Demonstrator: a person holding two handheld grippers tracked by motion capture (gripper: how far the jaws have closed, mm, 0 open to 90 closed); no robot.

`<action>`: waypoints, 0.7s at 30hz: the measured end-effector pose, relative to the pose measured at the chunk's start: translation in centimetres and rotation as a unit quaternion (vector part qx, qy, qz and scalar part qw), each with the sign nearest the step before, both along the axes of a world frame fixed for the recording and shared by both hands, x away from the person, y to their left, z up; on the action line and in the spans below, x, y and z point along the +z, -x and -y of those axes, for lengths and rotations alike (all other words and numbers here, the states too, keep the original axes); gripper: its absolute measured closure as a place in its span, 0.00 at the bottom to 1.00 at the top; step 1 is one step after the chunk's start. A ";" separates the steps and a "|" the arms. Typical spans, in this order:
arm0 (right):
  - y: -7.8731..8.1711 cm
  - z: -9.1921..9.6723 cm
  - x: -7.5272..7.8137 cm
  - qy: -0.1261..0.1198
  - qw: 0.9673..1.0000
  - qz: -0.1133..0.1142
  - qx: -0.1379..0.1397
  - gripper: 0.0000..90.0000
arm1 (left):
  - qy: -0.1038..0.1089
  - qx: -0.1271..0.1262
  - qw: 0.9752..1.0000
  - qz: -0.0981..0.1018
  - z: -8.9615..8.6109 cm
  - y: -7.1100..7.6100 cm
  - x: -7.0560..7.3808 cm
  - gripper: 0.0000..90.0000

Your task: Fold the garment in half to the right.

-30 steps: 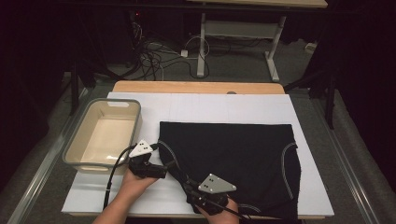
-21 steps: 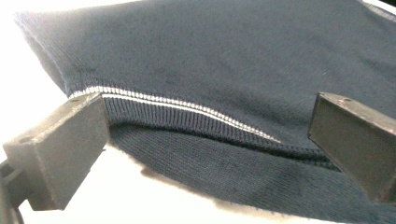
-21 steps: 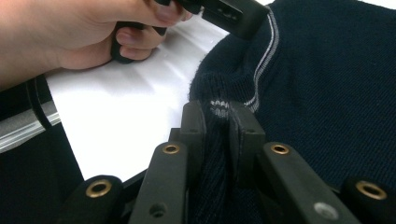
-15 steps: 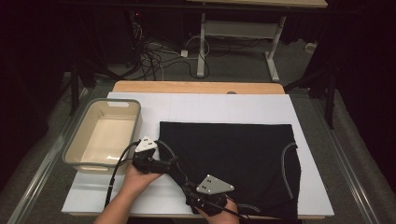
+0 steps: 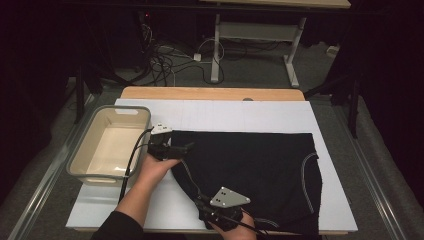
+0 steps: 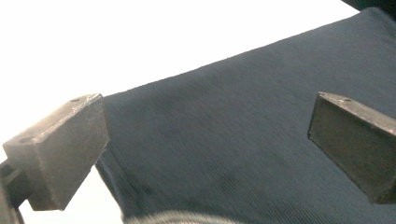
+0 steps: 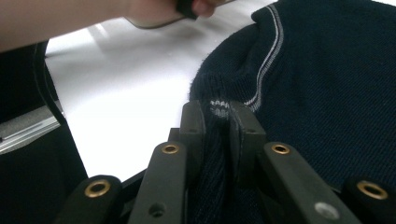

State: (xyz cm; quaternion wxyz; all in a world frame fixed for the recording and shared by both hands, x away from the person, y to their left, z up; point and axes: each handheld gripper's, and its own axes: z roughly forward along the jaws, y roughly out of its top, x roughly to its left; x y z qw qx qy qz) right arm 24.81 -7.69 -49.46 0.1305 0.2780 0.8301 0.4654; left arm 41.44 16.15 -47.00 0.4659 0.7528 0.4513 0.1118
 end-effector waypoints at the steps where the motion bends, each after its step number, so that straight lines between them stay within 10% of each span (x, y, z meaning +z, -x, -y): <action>1: 0.0 0.0 0.0 0.001 1.000 0.000 0.000 0.87 | 0.001 0.002 1.000 -0.004 0.0 -0.5 0.2 0.00; 11: 0.1 -0.2 0.0 0.007 1.000 0.004 0.003 0.87 | -0.046 0.045 0.997 -0.033 0.0 -4.4 -1.1 0.05; 21: 0.1 -0.2 0.0 0.010 1.000 0.007 0.006 0.87 | -0.100 0.075 0.990 -0.073 -0.1 -5.8 -3.1 0.15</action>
